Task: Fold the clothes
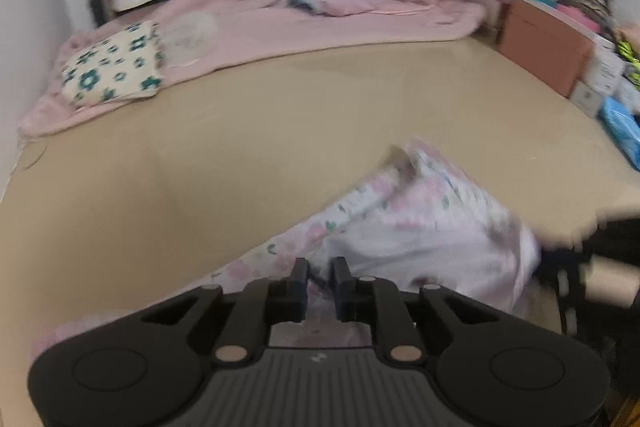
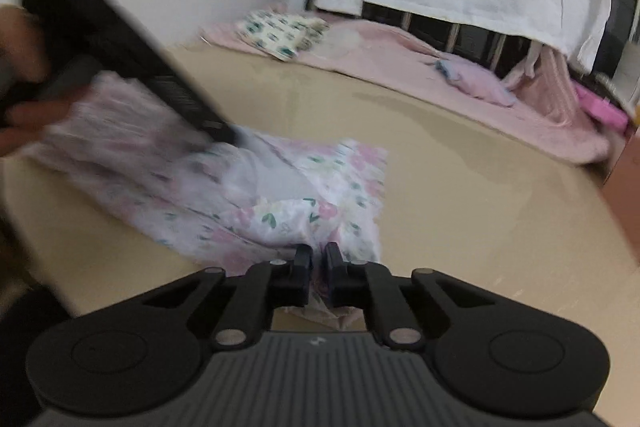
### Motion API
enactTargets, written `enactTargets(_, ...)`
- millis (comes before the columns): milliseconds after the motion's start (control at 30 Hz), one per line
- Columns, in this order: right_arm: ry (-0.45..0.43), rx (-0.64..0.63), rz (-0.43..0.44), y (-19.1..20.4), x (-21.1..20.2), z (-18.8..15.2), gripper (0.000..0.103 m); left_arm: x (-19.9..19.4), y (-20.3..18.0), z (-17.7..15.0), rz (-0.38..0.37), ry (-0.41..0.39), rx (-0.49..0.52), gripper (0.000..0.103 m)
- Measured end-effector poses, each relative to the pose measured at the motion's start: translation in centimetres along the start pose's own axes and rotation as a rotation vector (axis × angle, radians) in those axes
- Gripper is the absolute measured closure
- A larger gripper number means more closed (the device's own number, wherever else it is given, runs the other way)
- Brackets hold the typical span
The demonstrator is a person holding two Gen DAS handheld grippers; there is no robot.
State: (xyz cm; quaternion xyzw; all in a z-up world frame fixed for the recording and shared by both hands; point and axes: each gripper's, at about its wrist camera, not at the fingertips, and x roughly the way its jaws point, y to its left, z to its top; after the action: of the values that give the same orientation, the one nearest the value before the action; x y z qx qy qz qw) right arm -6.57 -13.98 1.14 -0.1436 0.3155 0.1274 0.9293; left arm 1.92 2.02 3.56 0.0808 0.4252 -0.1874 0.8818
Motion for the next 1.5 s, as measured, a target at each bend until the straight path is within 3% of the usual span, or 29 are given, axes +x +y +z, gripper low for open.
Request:
enactTargets(133, 0.039, -0.027, -0.061, -4.5, 6.2, 4.9, 0.095, -0.1, -2.3, -0.6, -0.020, -0.001, -0.118, 0.080)
enactTargets(200, 0.060, -0.003, -0.072, -6.3, 9.5, 7.3, 0.094, -1.2, -2.6, -0.2, -0.101, 0.028, -0.186, 0.079)
enactTargets(233, 0.064, 0.015, -0.069, -7.0, 10.2, 8.3, 0.094, -2.8, -1.7, -0.3, -0.157, -0.013, -0.228, 0.079)
enactTargets(267, 0.053, 0.035, -0.055, -7.4, 9.9, 8.9, 0.093, -4.2, -0.6, -0.7, -0.160, -0.064, -0.252, 0.074)
enactTargets(300, 0.034, 0.064, -0.037, -8.0, 9.1, 9.0, 0.087, -5.6, 0.6, -1.1, -0.161, -0.116, -0.274, 0.061)
enactTargets(333, 0.005, 0.104, -0.013, -8.6, 7.7, 8.4, 0.079, -6.6, 2.0, -1.6, -0.112, -0.146, -0.292, 0.051)
enactTargets(367, -0.024, 0.143, 0.010, -9.3, 6.3, 7.9, 0.064, -6.3, 2.8, -1.7, -0.079, -0.140, -0.291, 0.041)
enactTargets(433, -0.046, 0.258, 0.075, -10.6, 4.2, 6.5, 0.060, -5.8, 4.4, -1.8, -0.016, -0.124, -0.286, 0.042)
enactTargets(467, -0.044, 0.338, 0.123, -11.2, 3.6, 5.6, 0.060, -5.0, 4.5, -1.6, -0.019, -0.120, -0.296, 0.046)
enactTargets(567, -0.037, 0.440, 0.236, -10.6, 3.1, 3.7, 0.060, -2.2, 3.3, -1.4, -0.090, -0.122, -0.291, 0.070)
enactTargets(600, -0.024, 0.420, 0.230, -9.6, 3.5, 3.3, 0.063, -1.4, 2.5, -1.5, -0.098, -0.093, -0.280, 0.083)
enactTargets(633, -0.011, 0.401, 0.224, -8.7, 3.8, 3.0, 0.068, -0.8, 1.7, -2.0, -0.115, -0.076, -0.267, 0.088)
enactTargets(667, 0.008, 0.380, 0.227, -8.0, 4.3, 2.8, 0.084, -0.6, 1.1, -2.6, -0.131, -0.080, -0.271, 0.091)
enactTargets(700, 0.031, 0.356, 0.239, -7.5, 4.8, 2.6, 0.092, -0.7, 0.7, -3.4, -0.129, -0.100, -0.303, 0.092)
enactTargets(800, 0.043, 0.286, 0.204, -7.3, 5.7, 2.6, 0.095, -1.2, -1.0, -5.2, -0.115, -0.148, -0.375, 0.093)
enactTargets(900, 0.061, 0.247, 0.111, -8.2, 6.3, 3.8, 0.094, -2.0, -2.0, -4.6, -0.077, -0.160, -0.334, 0.091)
enactTargets(967, 0.044, 0.258, 0.131, -9.0, 4.6, 4.4, 0.087, -3.2, -0.4, -3.9, -0.038, -0.242, -0.368, 0.085)
enactTargets(1000, -0.003, 0.274, 0.157, -9.5, 3.2, 4.4, 0.063, -3.4, 0.6, -3.5, -0.027, -0.278, -0.404, 0.079)
enactTargets(1033, -0.050, 0.289, 0.180, -10.1, 2.1, 4.4, 0.050, -2.7, 1.3, -2.3, -0.065, -0.271, -0.426, 0.079)
enactTargets(1067, -0.076, 0.318, 0.198, -10.8, 1.8, 4.4, 0.042, -1.9, 2.0, -1.1, -0.107, -0.261, -0.445, 0.079)
enactTargets(1133, -0.089, 0.408, 0.241, -12.4, 2.7, 4.9, 0.043, -0.2, 3.4, 1.2, -0.189, -0.240, -0.485, 0.079)
enactTargets(1167, -0.074, 0.453, 0.264, -12.8, 4.0, 5.2, 0.051, 1.0, 3.2, 2.4, -0.217, -0.212, -0.481, 0.079)
enactTargets(1233, -0.029, 0.529, 0.333, -13.3, 6.9, 5.6, 0.076, 3.4, 2.2, 4.2, -0.228, -0.165, -0.442, 0.079)
enactTargets(1267, 0.008, 0.557, 0.383, -13.5, 8.2, 5.6, 0.094, 4.1, 2.2, 4.3, -0.222, -0.155, -0.466, 0.079)
enactTargets(1300, 0.042, 0.579, 0.416, -13.5, 9.2, 5.5, 0.101, 4.8, 2.2, 4.3, -0.215, -0.145, -0.493, 0.081)
enactTargets(1333, 0.060, 0.575, 0.418, -13.2, 9.4, 5.2, 0.102, 5.5, 2.3, 4.3, -0.208, -0.136, -0.520, 0.085)
enactTargets(1367, 0.058, 0.544, 0.415, -12.7, 8.6, 5.0, 0.102, 5.6, 2.4, 3.9, -0.229, -0.159, -0.544, 0.099)
enactTargets(1433, 0.051, 0.462, 0.401, -11.1, 6.1, 4.4, 0.102, 5.6, 2.6, 3.1, -0.220, -0.186, -0.561, 0.099)
enactTargets(1500, 0.091, 0.351, 0.309, -9.1, 4.8, 3.8, 0.102, 5.4, 2.8, 2.5, -0.224, -0.204, -0.591, 0.100)
